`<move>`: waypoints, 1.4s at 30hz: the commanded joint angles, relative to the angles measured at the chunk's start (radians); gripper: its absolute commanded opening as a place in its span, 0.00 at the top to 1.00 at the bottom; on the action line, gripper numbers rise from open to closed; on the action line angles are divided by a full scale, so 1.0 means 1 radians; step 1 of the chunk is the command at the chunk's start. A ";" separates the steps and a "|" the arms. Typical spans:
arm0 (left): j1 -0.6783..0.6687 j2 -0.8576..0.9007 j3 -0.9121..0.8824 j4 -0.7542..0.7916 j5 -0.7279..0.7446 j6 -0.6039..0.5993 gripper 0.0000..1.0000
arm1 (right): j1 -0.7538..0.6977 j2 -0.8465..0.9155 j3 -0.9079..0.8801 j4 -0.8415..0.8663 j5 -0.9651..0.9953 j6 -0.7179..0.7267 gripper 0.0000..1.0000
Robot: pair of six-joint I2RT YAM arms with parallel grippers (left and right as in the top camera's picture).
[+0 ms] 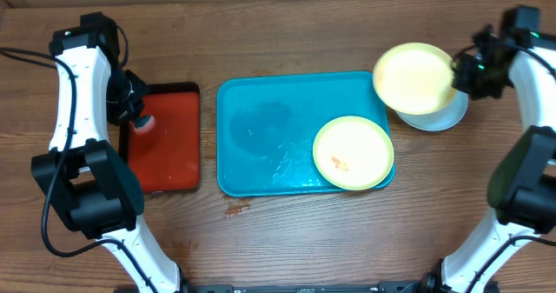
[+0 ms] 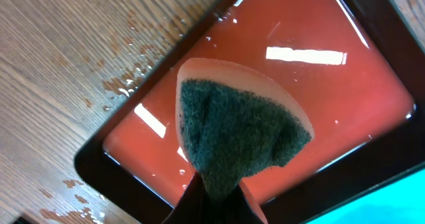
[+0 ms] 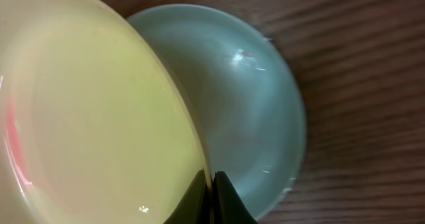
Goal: Clean dirty plates on tray and stack at the side
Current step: 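Lift the yellow plate with the right gripper and stack it on the white plate, then move the right gripper to the last yellow plate and grasp its rim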
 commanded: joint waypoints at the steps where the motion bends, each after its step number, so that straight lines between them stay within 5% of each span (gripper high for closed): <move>1: -0.022 -0.010 -0.003 0.006 0.006 0.024 0.96 | -0.077 -0.029 -0.057 0.047 -0.050 0.065 0.96; 5: -0.037 -0.010 -0.003 0.011 0.006 0.024 0.96 | -0.121 -0.029 -0.104 0.086 -0.064 0.068 0.96; 11: -0.047 -0.010 -0.003 0.017 0.006 0.024 0.96 | -0.114 -0.029 -0.143 0.125 -0.064 0.067 0.70; 13: -0.050 -0.010 -0.003 0.018 0.006 0.024 0.96 | -0.101 -0.029 -0.147 0.128 -0.096 0.060 0.69; 19: -0.058 -0.010 -0.003 0.022 0.011 0.024 0.96 | 0.037 -0.029 -0.147 0.077 -0.422 -0.252 0.59; 23: -0.061 -0.010 -0.003 0.022 0.021 0.024 0.96 | 0.163 -0.029 -0.147 0.023 -0.361 -0.402 0.54; 30: -0.061 -0.010 -0.003 0.022 0.021 0.031 0.96 | 0.391 -0.028 -0.148 0.006 0.030 -0.434 0.48; 32: -0.061 -0.010 -0.003 0.021 0.021 0.039 0.96 | 0.428 -0.027 -0.152 0.011 0.108 -0.444 0.37; 42: -0.061 -0.010 -0.003 0.025 0.021 0.039 0.96 | 0.436 -0.024 -0.206 0.011 0.044 -0.470 0.33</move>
